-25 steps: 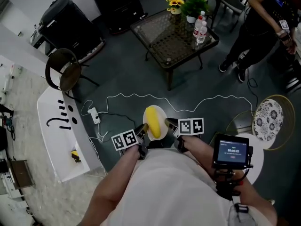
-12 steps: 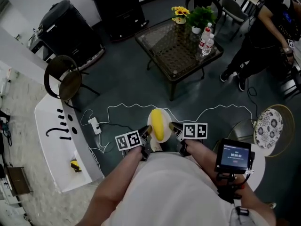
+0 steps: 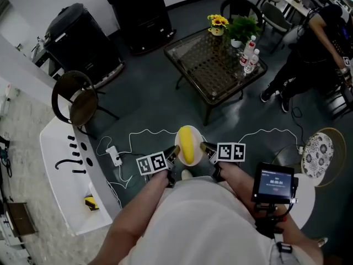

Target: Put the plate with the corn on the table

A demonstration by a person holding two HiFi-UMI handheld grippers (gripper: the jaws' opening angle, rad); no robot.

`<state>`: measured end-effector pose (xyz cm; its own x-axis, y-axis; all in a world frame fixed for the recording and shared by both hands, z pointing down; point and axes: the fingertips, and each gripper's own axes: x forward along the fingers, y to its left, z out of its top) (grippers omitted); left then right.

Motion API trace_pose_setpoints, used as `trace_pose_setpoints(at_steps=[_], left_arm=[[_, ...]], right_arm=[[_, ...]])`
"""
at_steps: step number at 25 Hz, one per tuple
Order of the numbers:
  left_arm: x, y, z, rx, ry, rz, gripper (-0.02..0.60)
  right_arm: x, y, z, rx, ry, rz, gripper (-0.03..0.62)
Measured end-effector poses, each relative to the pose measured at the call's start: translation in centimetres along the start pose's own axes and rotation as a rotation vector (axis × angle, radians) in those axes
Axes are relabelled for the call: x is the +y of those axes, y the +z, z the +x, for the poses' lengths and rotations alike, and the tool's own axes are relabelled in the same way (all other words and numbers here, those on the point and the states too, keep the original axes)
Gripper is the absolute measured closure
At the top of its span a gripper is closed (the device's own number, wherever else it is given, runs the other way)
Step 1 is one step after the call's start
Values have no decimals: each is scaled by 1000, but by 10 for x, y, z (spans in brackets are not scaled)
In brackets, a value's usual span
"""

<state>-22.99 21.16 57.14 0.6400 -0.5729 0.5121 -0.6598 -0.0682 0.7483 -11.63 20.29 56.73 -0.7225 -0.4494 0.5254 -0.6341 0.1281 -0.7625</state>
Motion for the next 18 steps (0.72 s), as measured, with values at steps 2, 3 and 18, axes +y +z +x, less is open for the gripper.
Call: trace_pose_setpoints(at_steps=[2, 3, 18], left_arm=[[9, 13, -3, -4, -7, 1, 541], [12, 17, -3, -6, -9, 3, 543], [48, 54, -16, -67, 32, -61, 545]], right_arm=[[6, 5, 14, -7, -5, -12, 560], [8, 7, 18, -12, -9, -17, 559], [29, 22, 72, 65, 41, -51, 560]])
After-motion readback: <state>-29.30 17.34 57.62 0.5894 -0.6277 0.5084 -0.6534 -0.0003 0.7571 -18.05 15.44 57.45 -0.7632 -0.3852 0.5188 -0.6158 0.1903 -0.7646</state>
